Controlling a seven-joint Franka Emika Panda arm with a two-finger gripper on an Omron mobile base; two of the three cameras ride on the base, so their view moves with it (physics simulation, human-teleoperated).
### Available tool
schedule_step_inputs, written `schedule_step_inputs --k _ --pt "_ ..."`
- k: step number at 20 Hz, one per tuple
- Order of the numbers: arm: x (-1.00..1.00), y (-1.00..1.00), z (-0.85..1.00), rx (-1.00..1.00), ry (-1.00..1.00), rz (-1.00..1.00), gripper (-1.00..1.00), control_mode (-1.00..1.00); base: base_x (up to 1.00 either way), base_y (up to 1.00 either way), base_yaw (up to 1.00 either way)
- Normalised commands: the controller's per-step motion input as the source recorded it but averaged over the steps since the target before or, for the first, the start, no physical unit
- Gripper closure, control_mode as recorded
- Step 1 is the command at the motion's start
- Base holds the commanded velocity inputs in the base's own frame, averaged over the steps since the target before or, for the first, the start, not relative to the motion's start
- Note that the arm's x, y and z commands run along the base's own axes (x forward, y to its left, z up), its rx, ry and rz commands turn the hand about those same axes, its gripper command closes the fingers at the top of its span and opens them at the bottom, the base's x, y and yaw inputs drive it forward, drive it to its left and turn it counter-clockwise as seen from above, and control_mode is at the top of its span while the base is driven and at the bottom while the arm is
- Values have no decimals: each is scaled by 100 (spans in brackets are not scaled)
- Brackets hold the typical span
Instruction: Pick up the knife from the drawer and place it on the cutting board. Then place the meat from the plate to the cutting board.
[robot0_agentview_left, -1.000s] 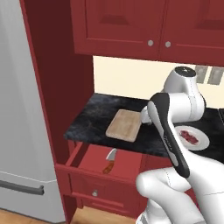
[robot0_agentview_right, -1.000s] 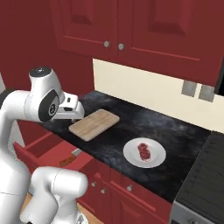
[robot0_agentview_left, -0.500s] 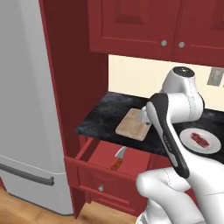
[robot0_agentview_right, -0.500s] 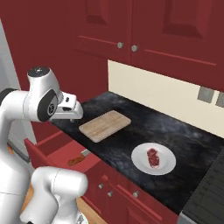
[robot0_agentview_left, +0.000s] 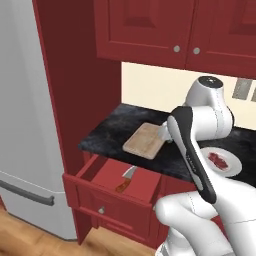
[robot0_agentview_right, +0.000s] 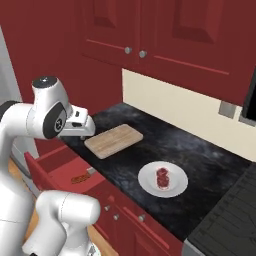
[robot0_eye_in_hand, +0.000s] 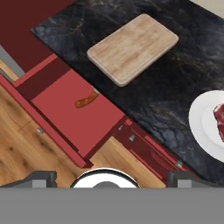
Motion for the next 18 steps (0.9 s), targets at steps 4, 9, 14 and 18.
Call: schedule_step_inputs --k 4,9,14,18 --pt "0 0 0 0 0 0 -100 100 0 -44 22" --pt "0 0 0 0 0 0 -100 100 0 -2 21" --pt "0 0 0 0 0 0 -100 100 0 -16 27" --pt "0 0 0 0 0 0 -100 100 0 -25 29"
